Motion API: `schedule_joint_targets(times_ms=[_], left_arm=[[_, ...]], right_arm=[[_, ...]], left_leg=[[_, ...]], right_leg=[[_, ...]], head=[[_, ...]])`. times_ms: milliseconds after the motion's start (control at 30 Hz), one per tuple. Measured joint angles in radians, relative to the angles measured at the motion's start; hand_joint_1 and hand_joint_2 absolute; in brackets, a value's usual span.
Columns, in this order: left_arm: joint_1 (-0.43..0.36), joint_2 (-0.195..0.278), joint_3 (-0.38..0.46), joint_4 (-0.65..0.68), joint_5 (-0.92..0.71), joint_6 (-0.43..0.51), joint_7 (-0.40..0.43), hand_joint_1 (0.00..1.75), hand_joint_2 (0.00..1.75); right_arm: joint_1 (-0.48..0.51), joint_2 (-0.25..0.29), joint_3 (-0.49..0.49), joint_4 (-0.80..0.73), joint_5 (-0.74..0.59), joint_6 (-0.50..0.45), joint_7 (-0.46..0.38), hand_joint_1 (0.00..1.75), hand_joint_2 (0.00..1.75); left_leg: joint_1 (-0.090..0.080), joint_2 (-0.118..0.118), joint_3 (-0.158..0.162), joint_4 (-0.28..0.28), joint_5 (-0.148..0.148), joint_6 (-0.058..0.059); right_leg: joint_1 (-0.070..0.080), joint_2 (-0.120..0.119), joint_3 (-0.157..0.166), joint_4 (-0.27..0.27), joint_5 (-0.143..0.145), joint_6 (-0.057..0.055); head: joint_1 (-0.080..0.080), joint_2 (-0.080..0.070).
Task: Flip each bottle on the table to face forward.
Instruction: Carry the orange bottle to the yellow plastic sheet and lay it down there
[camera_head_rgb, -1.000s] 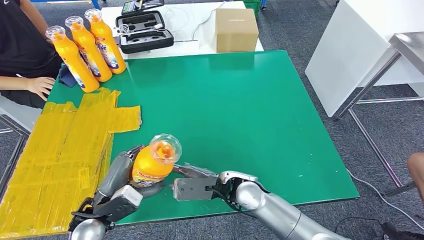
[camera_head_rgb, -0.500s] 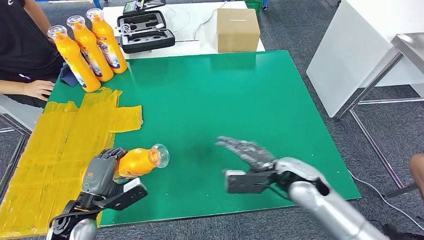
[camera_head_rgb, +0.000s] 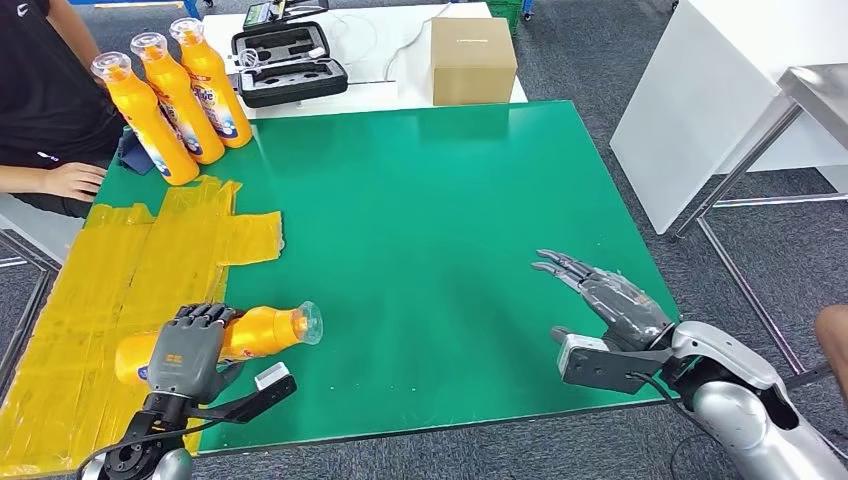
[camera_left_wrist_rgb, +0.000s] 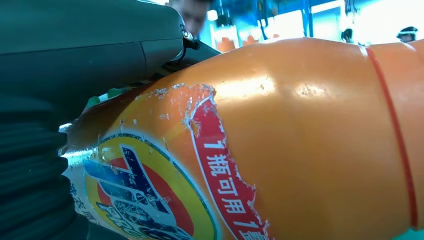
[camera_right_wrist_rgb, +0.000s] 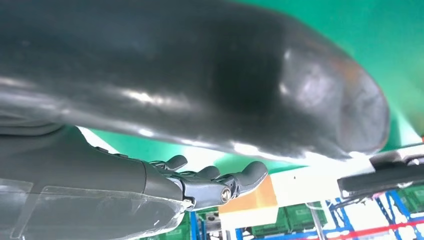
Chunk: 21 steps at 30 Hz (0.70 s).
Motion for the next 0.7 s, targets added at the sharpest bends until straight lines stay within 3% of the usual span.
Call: schedule_joint_targets(times_ms=[233,500,700], left_arm=[[-0.050,0.009,-0.024,0.072,-0.069,0.022,0.040,1.75,1.75],[-0.216,0.005,-0.070,0.229,-0.083,0.005,0.058,1.75,1.75],[-0.264,0.003,-0.086,0.298,-0.081,0.003,0.061,1.75,1.75]], right_arm=[[0.006,-0.002,-0.026,-0.014,0.014,0.015,-0.004,0.00,0.00],[0.002,0.007,-0.007,-0.016,0.033,0.015,-0.016,0.00,0.00],[0.001,0.014,0.010,-0.016,0.033,0.015,-0.017,0.00,0.00]], left_leg=[[0.000,-0.001,0.000,0.000,0.001,0.001],[0.000,-0.001,0.000,0.000,0.001,0.001],[0.000,-0.001,0.000,0.000,0.001,0.001]], right_leg=[[0.000,0.000,0.000,0.000,0.000,0.000],[0.000,-0.001,0.001,0.000,0.001,0.001],[0.000,0.000,0.001,0.000,0.001,0.001]], head=[[0.000,0.000],[0.000,0.000],[0.000,0.000]])
